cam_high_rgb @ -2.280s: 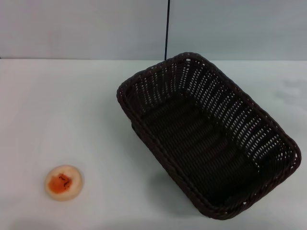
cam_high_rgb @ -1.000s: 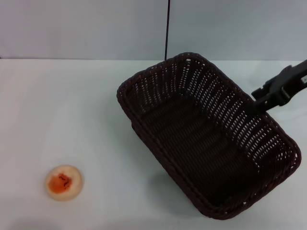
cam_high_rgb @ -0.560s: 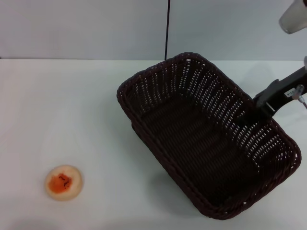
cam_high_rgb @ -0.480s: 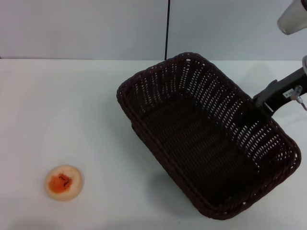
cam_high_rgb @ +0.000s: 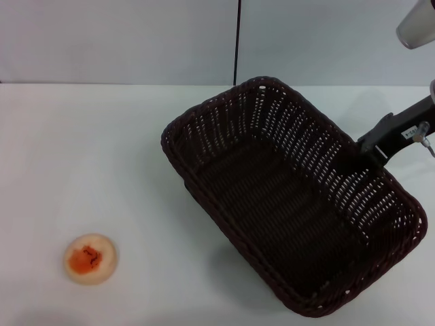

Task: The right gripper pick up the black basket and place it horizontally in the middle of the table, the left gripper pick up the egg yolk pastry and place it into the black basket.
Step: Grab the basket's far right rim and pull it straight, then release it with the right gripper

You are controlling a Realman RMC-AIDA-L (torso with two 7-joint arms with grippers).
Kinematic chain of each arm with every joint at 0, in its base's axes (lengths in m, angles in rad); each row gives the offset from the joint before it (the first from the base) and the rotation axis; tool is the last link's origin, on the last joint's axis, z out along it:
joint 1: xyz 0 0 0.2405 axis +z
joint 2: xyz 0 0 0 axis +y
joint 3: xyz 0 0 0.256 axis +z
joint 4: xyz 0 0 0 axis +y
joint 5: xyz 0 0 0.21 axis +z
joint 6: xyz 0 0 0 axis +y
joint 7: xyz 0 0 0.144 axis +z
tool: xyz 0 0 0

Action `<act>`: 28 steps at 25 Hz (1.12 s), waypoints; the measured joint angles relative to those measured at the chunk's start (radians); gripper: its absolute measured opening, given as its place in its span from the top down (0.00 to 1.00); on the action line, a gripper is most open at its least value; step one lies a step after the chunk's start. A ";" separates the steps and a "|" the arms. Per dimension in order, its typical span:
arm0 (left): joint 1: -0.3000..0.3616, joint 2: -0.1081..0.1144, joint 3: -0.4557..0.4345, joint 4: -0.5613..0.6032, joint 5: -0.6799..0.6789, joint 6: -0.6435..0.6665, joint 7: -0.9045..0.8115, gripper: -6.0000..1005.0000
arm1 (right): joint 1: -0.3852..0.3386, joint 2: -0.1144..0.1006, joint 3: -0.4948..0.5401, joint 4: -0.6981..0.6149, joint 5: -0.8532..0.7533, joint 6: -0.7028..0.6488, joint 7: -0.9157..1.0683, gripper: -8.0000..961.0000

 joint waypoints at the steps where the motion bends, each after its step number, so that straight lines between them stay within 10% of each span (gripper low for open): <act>1: 0.000 0.000 0.000 0.000 0.000 0.000 -0.001 0.19 | -0.006 0.001 0.000 -0.008 0.009 -0.002 -0.003 0.73; 16: 0.008 0.000 -0.003 0.000 0.000 0.000 -0.002 0.19 | -0.169 -0.074 0.019 -0.276 0.436 -0.181 -0.043 0.79; 28: 0.010 0.000 0.007 -0.011 0.000 0.002 -0.004 0.19 | -0.035 -0.069 0.049 -0.190 0.465 -0.298 -0.259 0.77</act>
